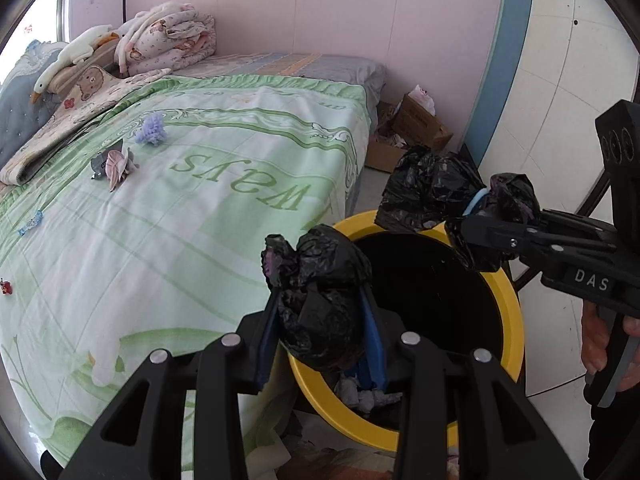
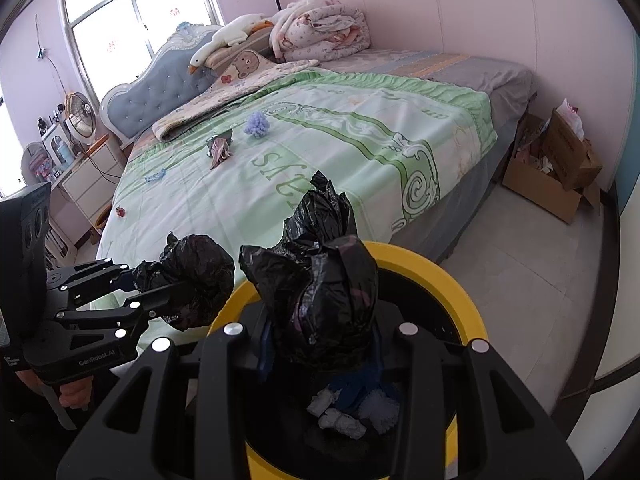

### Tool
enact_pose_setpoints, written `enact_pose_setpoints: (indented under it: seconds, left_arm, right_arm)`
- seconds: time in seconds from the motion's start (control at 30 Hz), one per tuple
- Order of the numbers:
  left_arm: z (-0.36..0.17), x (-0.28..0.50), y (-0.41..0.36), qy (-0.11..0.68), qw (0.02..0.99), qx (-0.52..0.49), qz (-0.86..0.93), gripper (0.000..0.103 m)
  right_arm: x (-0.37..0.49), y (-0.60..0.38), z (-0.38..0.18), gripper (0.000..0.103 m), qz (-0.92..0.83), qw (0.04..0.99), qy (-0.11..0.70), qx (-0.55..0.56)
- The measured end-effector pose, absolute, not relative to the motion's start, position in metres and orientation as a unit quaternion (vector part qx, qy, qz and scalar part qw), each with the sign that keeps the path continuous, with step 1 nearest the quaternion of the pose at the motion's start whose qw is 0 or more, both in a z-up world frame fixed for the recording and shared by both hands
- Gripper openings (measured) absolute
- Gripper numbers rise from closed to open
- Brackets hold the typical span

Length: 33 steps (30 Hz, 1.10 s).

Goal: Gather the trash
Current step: 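Open both tools to drop the black bags into the bin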

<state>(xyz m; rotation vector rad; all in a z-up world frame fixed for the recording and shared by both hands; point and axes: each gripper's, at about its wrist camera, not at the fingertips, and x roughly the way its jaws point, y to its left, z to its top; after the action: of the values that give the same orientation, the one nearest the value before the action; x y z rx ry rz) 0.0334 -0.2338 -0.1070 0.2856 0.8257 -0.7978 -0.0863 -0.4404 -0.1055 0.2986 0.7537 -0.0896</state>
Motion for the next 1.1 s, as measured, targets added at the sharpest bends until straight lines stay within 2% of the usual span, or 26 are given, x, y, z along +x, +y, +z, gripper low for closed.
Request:
enact_pose_setpoints:
  seconds: [0.47, 0.57, 0.67, 0.73, 0.87, 0.93, 1.1]
  left_arm:
    - [-0.105, 0.022, -0.240, 0.378, 0.826, 0.142, -0.393, 0.037]
    - [-0.102, 0.021, -0.239, 0.374, 0.827, 0.140, -0.396, 0.043]
    - [-0.100, 0.020, -0.236, 0.370, 0.830, 0.138, -0.394, 0.049]
    - [-0.099, 0.021, -0.234, 0.369, 0.832, 0.136, -0.391, 0.058]
    - [-0.093, 0.023, -0.227, 0.361, 0.840, 0.129, -0.384, 0.068]
    - [-0.089, 0.025, -0.222, 0.354, 0.846, 0.123, -0.380, 0.075]
    - [-0.082, 0.034, -0.209, 0.346, 0.856, 0.110, -0.368, 0.081]
  right_arm:
    - [-0.092, -0.446, -0.106, 0.037, -0.052, 0.916, 0.366, 0.156]
    - [-0.093, -0.449, -0.106, 0.039, -0.059, 0.915, 0.366, 0.159]
    - [-0.096, -0.453, -0.106, 0.046, -0.064, 0.913, 0.367, 0.166]
    - [-0.098, -0.455, -0.105, 0.049, -0.069, 0.912, 0.366, 0.170]
    - [-0.101, -0.461, -0.098, 0.058, -0.077, 0.915, 0.356, 0.175]
    - [-0.102, -0.462, -0.095, 0.058, -0.081, 0.916, 0.352, 0.174]
    - [-0.102, -0.462, -0.090, 0.061, -0.083, 0.919, 0.345, 0.172]
